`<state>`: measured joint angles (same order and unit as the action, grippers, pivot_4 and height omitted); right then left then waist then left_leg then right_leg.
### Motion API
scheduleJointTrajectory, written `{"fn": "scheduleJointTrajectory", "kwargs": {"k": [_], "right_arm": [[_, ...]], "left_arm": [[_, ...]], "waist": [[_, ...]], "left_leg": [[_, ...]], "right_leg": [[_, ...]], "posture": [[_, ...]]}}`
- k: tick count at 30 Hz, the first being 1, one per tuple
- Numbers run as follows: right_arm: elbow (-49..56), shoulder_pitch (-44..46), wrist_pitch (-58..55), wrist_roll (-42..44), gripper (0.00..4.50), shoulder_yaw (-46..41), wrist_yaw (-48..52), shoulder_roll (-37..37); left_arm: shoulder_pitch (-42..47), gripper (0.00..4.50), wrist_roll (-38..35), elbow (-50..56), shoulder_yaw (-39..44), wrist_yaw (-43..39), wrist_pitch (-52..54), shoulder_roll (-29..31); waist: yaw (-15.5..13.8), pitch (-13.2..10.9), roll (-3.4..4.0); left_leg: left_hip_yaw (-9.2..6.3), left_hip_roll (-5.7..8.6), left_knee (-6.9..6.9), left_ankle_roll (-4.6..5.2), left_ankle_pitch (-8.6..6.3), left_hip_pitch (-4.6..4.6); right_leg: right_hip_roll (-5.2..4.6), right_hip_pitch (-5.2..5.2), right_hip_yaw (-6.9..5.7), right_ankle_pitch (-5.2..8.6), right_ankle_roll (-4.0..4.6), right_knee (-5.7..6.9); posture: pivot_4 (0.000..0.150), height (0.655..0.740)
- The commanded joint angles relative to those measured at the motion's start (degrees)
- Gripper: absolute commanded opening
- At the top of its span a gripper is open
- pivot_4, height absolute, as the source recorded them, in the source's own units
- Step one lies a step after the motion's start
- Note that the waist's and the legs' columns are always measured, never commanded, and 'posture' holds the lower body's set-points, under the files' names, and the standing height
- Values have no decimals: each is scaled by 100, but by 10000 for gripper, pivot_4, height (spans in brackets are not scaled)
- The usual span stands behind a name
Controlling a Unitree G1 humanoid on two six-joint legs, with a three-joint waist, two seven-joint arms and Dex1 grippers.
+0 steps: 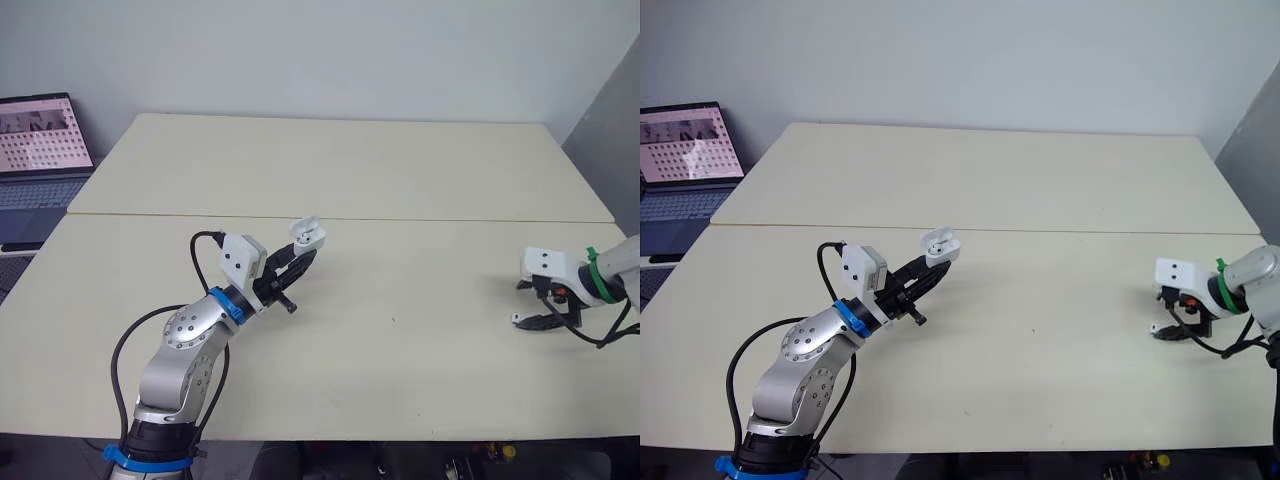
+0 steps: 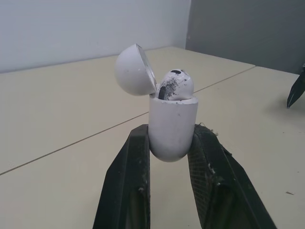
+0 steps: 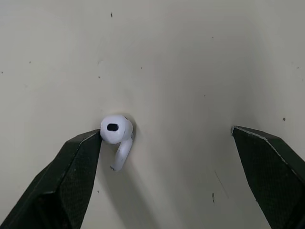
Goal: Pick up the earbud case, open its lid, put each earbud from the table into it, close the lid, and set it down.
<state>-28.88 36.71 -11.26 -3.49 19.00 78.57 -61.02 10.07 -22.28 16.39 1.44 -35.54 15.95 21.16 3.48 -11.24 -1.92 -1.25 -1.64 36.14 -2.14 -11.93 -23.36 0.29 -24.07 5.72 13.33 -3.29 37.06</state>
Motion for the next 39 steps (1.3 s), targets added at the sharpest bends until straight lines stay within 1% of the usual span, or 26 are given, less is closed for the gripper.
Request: {"fn": "scheduleJointTrajectory", "kwargs": {"k": [1, 3, 6, 7, 9, 16, 20, 22, 23, 24, 25, 27, 29, 30, 34, 39], "right_arm": [[159, -40, -121, -32, 44867, -177, 13, 53], [190, -63, -95, -58, 44867, -193, -1, 63], [210, -95, -63, -98, 38927, -201, -6, 76], [220, -119, -28, -121, 36079, -200, -5, 67], [217, -159, 37, -155, 28271, -196, 4, 50], [71, -228, 537, -299, 4210, -202, 21, -6], [409, -191, 568, 61, 4076, -439, 136, 209], [928, -280, 447, 505, 4076, -699, 128, 475], [1405, -296, -78, 937, 4076, -940, 1, 755], [1928, -226, -860, 1416, 4076, -1216, -293, 1123], [2353, -146, -1365, 1807, 4076, -1457, -583, 1466], [2982, 36, -2175, 2374, 4076, -1859, -1229, 2085], [3550, 221, -2739, 2894, 4076, -2266, -2202, 2907], [3765, 254, -2928, 3050, 4076, -2379, -2494, 3152], [4480, 208, -3122, 3339, 4076, -2466, -3512, 4045], [4719, -47, -2905, 3262, 4076, -2181, -3937, 4445]], "left_arm": [[85, 7239, -55, 305, 39, 12, -44, 38], [97, 7239, -55, 303, 41, 14, -44, 38], [116, 7239, -54, 295, 33, 22, -46, 25], [117, 7239, -53, 301, 27, 26, -44, 20], [116, 7239, -45, 302, 10, 29, -51, 10], [113, 7239, -22, 298, -31, 38, -78, -24], [142, 7239, 4, 266, -68, 46, -128, -76], [174, 7239, -19, 256, -88, 41, -131, -117], [191, 7239, -54, 245, -101, 13, -116, -135], [200, 7239, -110, 242, -117, -38, -79, -145], [201, 7239, -174, 257, -136, -88, -23, -146], [228, 7239, -431, 337, -119, -133, 200, -180], [299, 7239, -741, 424, -96, -193, 483, -175], [320, 7239, -826, 447, -93, -225, 571, -154], [446, 7239, -1185, 466, 5, -358, 948, -25], [658, 7239, -1333, 366, 71, -404, 1091, 71]], "waist": [[0, 0, 0], [0, 0, 0], [0, 0, 0], [-1, 0, 0], [-2, 0, 0], [-4, 0, -1], [-4, 0, -1], [5, 0, -1], [19, 0, -1], [37, 0, -1], [73, 0, 0], [80, -1, 1], [75, -1, 1], [75, -1, 1], [-9, 0, 0], [-41, 0, 0]], "left_leg": [[0, 0, 0, 0, 0, 2], [0, -1, 0, 0, 0, 3], [0, -1, 0, 0, 0, 2], [1, -1, 0, 0, 0, 2], [0, -1, 1, 0, 0, 2], [1, 0, 16, 0, 0, 10], [2, 2, 18, 0, 0, 39], [2, 2, 18, 0, 0, 42], [1, 0, 17, 0, 0, 43], [-3, -3, 15, 0, 0, 43], [-4, -6, 16, 0, 0, 45], [-14, -8, 15, 0, 0, 44], [-21, -8, 15, -1, 0, 42], [-23, -8, 17, -1, 0, 39], [-25, -6, 13, -1, 0, 32], [-19, -3, 10, -1, 0, 27]], "right_leg": [[0, 1, 0, 0, 0, 1], [1, 1, 0, -1, -1, 3], [1, 1, 0, -2, -3, 2], [1, 2, 1, -3, -4, 2], [1, 3, 1, -3, -6, 2], [0, 17, 2, -1, 0, 2], [-2, 49, 3, 9, 16, -2], [-1, 51, 5, 9, 16, 1], [1, 51, 5, 8, 15, 3], [4, 51, 3, 6, 11, 6], [8, 51, 5, -4, -6, 10], [13, 49, -1, -8, -9, 22], [13, 48, -8, -7, -9, 24], [13, 48, -9, -7, -9, 22], [10, 50, -16, -6, -9, 2], [4, 46, -13, -6, -9, -4]], "posture": [[1500, 7400], [1500, 7400], [1500, 7400], [1500, 7400], [1500, 7400], [1500, 7400], [1500, 7400], [1500, 7400], [1500, 7400], [1500, 7400], [1500, 7400], [1500, 7400], [1500, 7400], [1500, 7400], [1500, 7400], [1500, 7400]]}}
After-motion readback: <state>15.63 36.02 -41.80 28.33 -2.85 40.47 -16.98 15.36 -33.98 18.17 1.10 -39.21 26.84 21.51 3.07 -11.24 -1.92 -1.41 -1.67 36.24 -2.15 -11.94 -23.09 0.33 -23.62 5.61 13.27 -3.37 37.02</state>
